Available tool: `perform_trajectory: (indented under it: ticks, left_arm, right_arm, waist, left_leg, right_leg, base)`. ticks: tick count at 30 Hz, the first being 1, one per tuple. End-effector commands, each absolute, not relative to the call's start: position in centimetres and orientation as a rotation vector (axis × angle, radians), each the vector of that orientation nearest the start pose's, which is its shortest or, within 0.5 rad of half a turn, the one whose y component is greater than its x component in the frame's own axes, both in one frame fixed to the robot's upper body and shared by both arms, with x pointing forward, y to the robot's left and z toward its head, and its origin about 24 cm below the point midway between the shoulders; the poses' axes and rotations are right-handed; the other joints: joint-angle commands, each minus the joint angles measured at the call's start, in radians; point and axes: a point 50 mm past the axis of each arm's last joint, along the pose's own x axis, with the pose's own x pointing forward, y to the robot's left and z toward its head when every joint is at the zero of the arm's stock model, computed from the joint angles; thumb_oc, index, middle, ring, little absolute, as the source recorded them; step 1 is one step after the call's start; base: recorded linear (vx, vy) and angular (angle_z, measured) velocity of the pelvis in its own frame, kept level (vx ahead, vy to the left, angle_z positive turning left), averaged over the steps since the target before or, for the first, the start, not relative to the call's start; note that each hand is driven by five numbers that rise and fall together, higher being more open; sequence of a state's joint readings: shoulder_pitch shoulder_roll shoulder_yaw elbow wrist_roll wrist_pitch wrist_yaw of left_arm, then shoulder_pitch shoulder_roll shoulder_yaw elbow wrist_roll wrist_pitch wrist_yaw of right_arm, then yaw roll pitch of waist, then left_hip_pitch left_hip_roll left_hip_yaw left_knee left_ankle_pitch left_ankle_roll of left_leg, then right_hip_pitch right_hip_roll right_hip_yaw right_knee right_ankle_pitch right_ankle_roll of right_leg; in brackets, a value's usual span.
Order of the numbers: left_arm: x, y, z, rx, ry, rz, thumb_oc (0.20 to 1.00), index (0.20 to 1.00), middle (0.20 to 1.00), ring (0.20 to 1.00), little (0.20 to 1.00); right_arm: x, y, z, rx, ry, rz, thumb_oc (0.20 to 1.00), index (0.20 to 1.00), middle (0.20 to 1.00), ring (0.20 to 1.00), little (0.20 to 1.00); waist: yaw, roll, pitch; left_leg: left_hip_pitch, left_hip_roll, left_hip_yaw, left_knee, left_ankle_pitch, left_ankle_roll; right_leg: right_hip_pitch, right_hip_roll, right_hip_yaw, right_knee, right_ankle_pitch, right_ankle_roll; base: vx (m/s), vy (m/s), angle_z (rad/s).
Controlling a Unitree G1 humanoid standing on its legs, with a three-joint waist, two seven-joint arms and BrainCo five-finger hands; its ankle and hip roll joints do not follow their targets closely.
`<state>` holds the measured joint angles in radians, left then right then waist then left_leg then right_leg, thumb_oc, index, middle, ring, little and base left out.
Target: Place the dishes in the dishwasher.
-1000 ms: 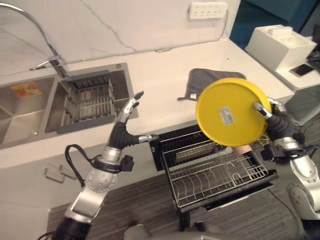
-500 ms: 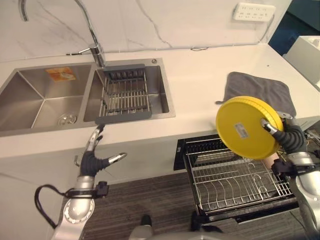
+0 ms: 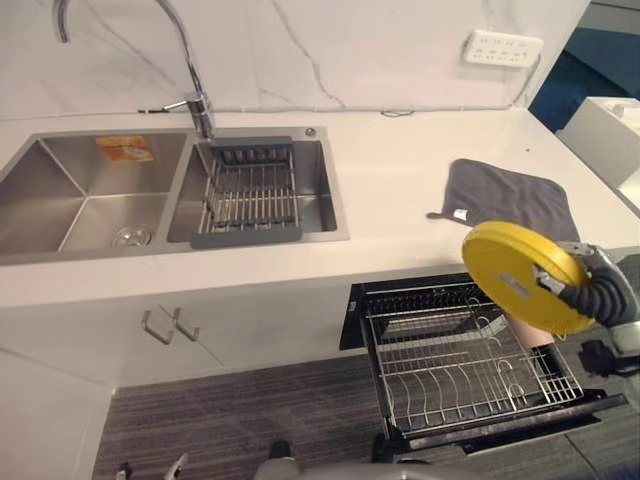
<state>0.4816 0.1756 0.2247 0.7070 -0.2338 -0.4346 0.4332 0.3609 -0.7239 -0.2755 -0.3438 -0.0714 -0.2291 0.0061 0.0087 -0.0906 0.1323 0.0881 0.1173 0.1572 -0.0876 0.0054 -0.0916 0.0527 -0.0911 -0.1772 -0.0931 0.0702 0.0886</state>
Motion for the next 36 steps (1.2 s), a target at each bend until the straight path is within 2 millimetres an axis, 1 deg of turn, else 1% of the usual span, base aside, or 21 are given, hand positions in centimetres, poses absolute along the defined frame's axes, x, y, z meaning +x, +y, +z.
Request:
perform_trajectory:
  ticks: [1, 5, 7, 10, 11, 12, 16, 17, 18, 19, 21, 23, 25, 28, 31, 33, 35, 36]
  left_arm:
    - [4.9, 31.0, -8.3, 0.208, 0.5, 0.931, 1.0, 1.0, 1.0, 1.0, 1.0]
    - [4.8, 30.9, -8.5, 0.206, 0.51, 0.929, 1.0, 1.0, 1.0, 1.0, 1.0]
    - [5.0, 31.0, -8.5, 0.207, 0.508, 0.928, 1.0, 1.0, 1.0, 1.0, 1.0]
    - [5.2, 31.0, -8.6, 0.214, 0.509, 0.922, 1.0, 1.0, 1.0, 1.0, 1.0]
    - [5.2, 31.0, -8.6, 0.22, 0.511, 0.921, 1.0, 1.0, 1.0, 1.0, 1.0]
    - [5.3, 31.1, -8.6, 0.225, 0.512, 0.918, 1.0, 1.0, 1.0, 1.0, 1.0]
    - [6.1, 31.2, -8.6, 0.234, 0.511, 0.905, 1.0, 1.0, 1.0, 1.0, 1.0]
    - [6.2, 31.2, -8.6, 0.234, 0.512, 0.903, 1.0, 1.0, 1.0, 1.0, 1.0]
    - [6.7, 31.3, -8.5, 0.239, 0.512, 0.896, 1.0, 1.0, 1.0, 1.0, 1.0]
    - [6.8, 31.4, -8.5, 0.243, 0.512, 0.889, 1.0, 1.0, 1.0, 1.0, 1.0]
    - [7.5, 31.3, -8.4, 0.271, 0.504, 0.863, 1.0, 1.0, 1.0, 1.0, 1.0]
    - [8.0, 31.2, -8.3, 0.299, 0.495, 0.836, 1.0, 1.0, 1.0, 1.0, 1.0]
    - [8.2, 31.2, -8.4, 0.306, 0.501, 0.833, 1.0, 1.0, 1.0, 1.0, 1.0]
    - [8.4, 30.9, -8.4, 0.332, 0.505, 0.804, 1.0, 1.0, 1.0, 1.0, 1.0]
    - [8.5, 30.8, -8.4, 0.364, 0.505, 0.762, 1.0, 1.0, 1.0, 1.0, 1.0]
    - [9.2, 30.8, -8.2, 0.381, 0.492, 0.726, 1.0, 1.0, 1.0, 1.0, 1.0]
    - [9.5, 30.7, -8.1, 0.388, 0.486, 0.715, 1.0, 1.0, 1.0, 1.0, 1.0]
    - [9.8, 30.7, -8.0, 0.395, 0.483, 0.703, 1.0, 1.0, 1.0, 1.0, 1.0]
  right_arm:
    - [18.7, -26.3, 18.3, -0.968, -0.5, 0.053, 0.2, 0.2, 0.2, 0.2, 0.2]
    - [18.4, -25.0, 17.5, -1.061, -0.463, 0.218, 0.2, 0.2, 0.2, 0.2, 0.2]
    - [18.5, -24.7, 16.9, -1.069, -0.434, 0.281, 0.2, 0.2, 0.2, 0.2, 0.2]
    - [18.7, -24.7, 16.1, -1.052, -0.384, 0.323, 0.2, 0.2, 0.2, 0.2, 0.2]
    - [19.0, -24.7, 15.3, -1.045, -0.35, 0.344, 0.2, 0.2, 0.2, 0.2, 0.2]
    - [19.2, -24.5, 14.6, -1.059, -0.338, 0.367, 0.2, 0.2, 0.2, 0.2, 0.2]
    - [19.9, -23.9, 13.3, -1.11, -0.321, 0.436, 0.2, 0.2, 0.2, 0.2, 0.2]
    - [20.0, -23.9, 13.0, -1.114, -0.318, 0.441, 0.2, 0.2, 0.2, 0.2, 0.2]
    - [20.6, -23.8, 12.0, -1.134, -0.3, 0.455, 0.2, 0.2, 0.2, 0.2, 0.2]
    - [20.9, -23.7, 11.7, -1.161, -0.308, 0.461, 0.2, 0.2, 0.2, 0.2, 0.2]
    - [21.9, -23.2, 11.1, -1.224, -0.331, 0.479, 0.2, 0.2, 0.2, 0.2, 0.2]
    - [22.6, -22.9, 10.7, -1.237, -0.314, 0.486, 0.2, 0.2, 0.2, 0.2, 0.2]
    - [23.0, -23.0, 10.0, -1.258, -0.29, 0.492, 0.2, 0.2, 0.2, 0.2, 0.2]
    - [23.7, -23.5, 8.0, -1.287, -0.233, 0.491, 0.2, 0.2, 0.2, 0.2, 0.2]
    - [24.1, -23.7, 6.7, -1.318, -0.21, 0.505, 0.2, 0.2, 0.2, 0.2, 0.2]
    - [24.6, -23.7, 5.7, -1.348, -0.192, 0.51, 0.2, 0.2, 0.2, 0.2, 0.2]
    - [24.9, -23.8, 5.4, -1.361, -0.181, 0.509, 0.2, 0.2, 0.2, 0.2, 0.2]
    - [25.4, -24.1, 4.4, -1.372, -0.143, 0.49, 0.2, 0.2, 0.2, 0.2, 0.2]
  waist:
    - [0.002, 0.011, 0.013]
    - [-0.008, 0.01, 0.019]
    - [-0.01, 0.007, 0.021]
    - [-0.01, 0.003, 0.023]
    - [-0.007, 0.002, 0.023]
    - [-0.005, 0.001, 0.024]
    - [0.003, 0.002, 0.026]
    - [0.005, 0.003, 0.026]
    - [0.013, 0.004, 0.026]
    - [0.019, 0.006, 0.027]
    - [0.034, 0.009, 0.03]
    - [0.042, 0.013, 0.03]
    - [0.048, 0.016, 0.029]
    - [0.065, 0.02, 0.028]
    - [0.079, 0.022, 0.027]
    - [0.092, 0.027, 0.028]
    - [0.097, 0.029, 0.029]
    - [0.111, 0.033, 0.031]
  left_leg:
    - [0.01, 0.072, -0.002, 0.0, 0.0, -0.01]
    - [0.011, 0.072, 0.001, 0.0, -0.001, -0.01]
    - [0.011, 0.072, 0.002, 0.0, -0.001, -0.01]
    - [0.013, 0.072, 0.0, 0.0, -0.002, -0.009]
    - [0.012, 0.073, -0.001, 0.0, -0.001, -0.01]
    - [0.013, 0.073, -0.003, 0.0, -0.001, -0.01]
    - [0.015, 0.073, -0.007, 0.0, 0.0, -0.01]
    - [0.015, 0.073, -0.009, 0.0, 0.0, -0.011]
    - [0.017, 0.072, -0.013, 0.0, 0.0, -0.012]
    - [0.018, 0.072, -0.016, 0.0, 0.0, -0.011]
    - [0.02, 0.073, -0.024, 0.0, 0.001, -0.012]
    - [0.019, 0.073, -0.028, 0.0, 0.003, -0.014]
    - [0.018, 0.073, -0.032, 0.0, 0.003, -0.016]
    - [0.019, 0.073, -0.041, 0.0, 0.004, -0.018]
    - [0.022, 0.074, -0.047, 0.0, 0.005, -0.019]
    - [0.019, 0.076, -0.052, 0.0, 0.008, -0.022]
    - [0.017, 0.076, -0.055, 0.0, 0.008, -0.023]
    - [0.015, 0.075, -0.062, 0.0, 0.009, -0.023]
  right_leg:
    - [0.045, -0.082, -0.013, 0.006, -0.023, 0.076]
    - [0.041, -0.081, -0.002, 0.006, -0.024, 0.076]
    - [0.04, -0.08, 0.002, 0.006, -0.023, 0.076]
    - [0.041, -0.078, 0.006, 0.006, -0.024, 0.075]
    - [0.041, -0.076, 0.006, 0.006, -0.024, 0.074]
    - [0.041, -0.075, 0.005, 0.006, -0.023, 0.075]
    - [0.044, -0.075, 0.003, 0.006, -0.024, 0.073]
    - [0.045, -0.075, 0.001, 0.006, -0.024, 0.073]
    - [0.048, -0.076, -0.004, 0.006, -0.024, 0.073]
    - [0.05, -0.077, -0.007, 0.006, -0.024, 0.073]
    - [0.054, -0.078, -0.017, 0.006, -0.024, 0.072]
    - [0.056, -0.079, -0.022, 0.006, -0.024, 0.071]
    - [0.057, -0.081, -0.027, 0.006, -0.025, 0.072]
    - [0.062, -0.083, -0.04, 0.006, -0.026, 0.071]
    - [0.068, -0.085, -0.054, 0.006, -0.027, 0.07]
    - [0.068, -0.086, -0.062, 0.006, -0.028, 0.07]
    - [0.068, -0.087, -0.066, 0.006, -0.027, 0.07]
    - [0.07, -0.088, -0.073, 0.006, -0.028, 0.07]
  base:
    - [0.0, -0.008, -0.06]
    - [0.0, 0.002, -0.08]
    - [-0.01, 0.0, -0.05]
    - [0.0, 0.0, 0.0]
    - [0.0, 0.0, 0.0]
    - [0.0, 0.0, 0.0]
    - [0.0, 0.0, 0.0]
    - [0.03, -0.016, 0.0]
    - [0.03, -0.019, -0.02]
    - [0.03, -0.023, 0.0]
    - [0.01, -0.012, 0.03]
    - [0.02, -0.012, 0.1]
    - [0.0, -0.002, 0.1]
    - [0.01, -0.014, 0.08]
    - [0.02, -0.026, 0.09]
    - [-0.01, -0.025, 0.1]
    - [-0.01, -0.022, 0.07]
    - [0.0, -0.029, 0.07]
